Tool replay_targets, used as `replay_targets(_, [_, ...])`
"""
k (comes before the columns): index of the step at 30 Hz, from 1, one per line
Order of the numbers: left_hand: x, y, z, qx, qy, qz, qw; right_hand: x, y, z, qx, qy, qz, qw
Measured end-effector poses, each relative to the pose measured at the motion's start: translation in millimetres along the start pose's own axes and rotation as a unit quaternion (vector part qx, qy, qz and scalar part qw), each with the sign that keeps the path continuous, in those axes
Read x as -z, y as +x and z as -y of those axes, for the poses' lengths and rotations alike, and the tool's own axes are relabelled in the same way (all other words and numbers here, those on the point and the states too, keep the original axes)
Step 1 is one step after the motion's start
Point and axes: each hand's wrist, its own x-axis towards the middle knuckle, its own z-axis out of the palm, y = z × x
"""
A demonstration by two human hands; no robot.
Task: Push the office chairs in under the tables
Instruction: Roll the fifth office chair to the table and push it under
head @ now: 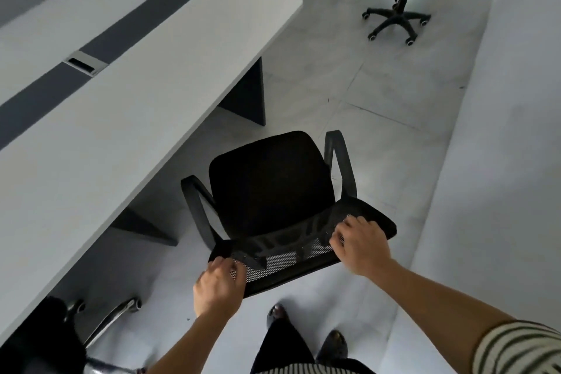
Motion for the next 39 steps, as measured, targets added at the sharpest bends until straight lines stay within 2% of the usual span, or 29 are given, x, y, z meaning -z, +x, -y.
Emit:
replay_targets(3, [-7.5,17.0,-18.2,0.015,-0.015,-0.014,1.000,-2.0,36.7,-18.0,0.029,0.007,-0.013,0.999])
replay_targets(7, [-13.9,46.1,-40.2,0.035,-0.033,-0.030,0.998,1.8,91.6,-36.9,0.059,0.026,0.019,0.998])
replay_targets(12, [-9.0,84.6,-69.0,0.076,-0.058,-0.029,0.995,22.7,180.7,-45.4,-0.047,0.144,0.097,0.984])
replay_targets(15, [-11.0,102.1,-78.7,0.101,-0.073,-0.040,0.991,20.7,216.5,-47.5,-0.070,0.113,0.063,0.989])
replay_targets(20, [-23.6,129.4,-102.4,0.127,-0.095,-0.061,0.985,20.1,272.8,-59.6,-0.016,0.092,0.069,0.993])
replay_targets(27, [-35.3,191.7,-162.0,0.208,-0.107,-0.100,0.967,25.6,406.7,-67.5,0.074,0.086,0.096,0.989])
replay_targets(33, [-32.7,234.7,-202.8,0.289,-0.130,-0.124,0.940,30.6,504.3,-45.3,0.189,0.054,0.111,0.974])
replay_targets(36, [-30.7,248.5,-215.0,0.330,-0.136,-0.130,0.925,29.1,536.6,-28.1,0.222,0.048,0.120,0.966])
replay_targets(39, [-25.0,263.2,-217.7,0.330,-0.123,-0.143,0.925,28.3,560.4,-8.7,0.240,0.048,0.137,0.960])
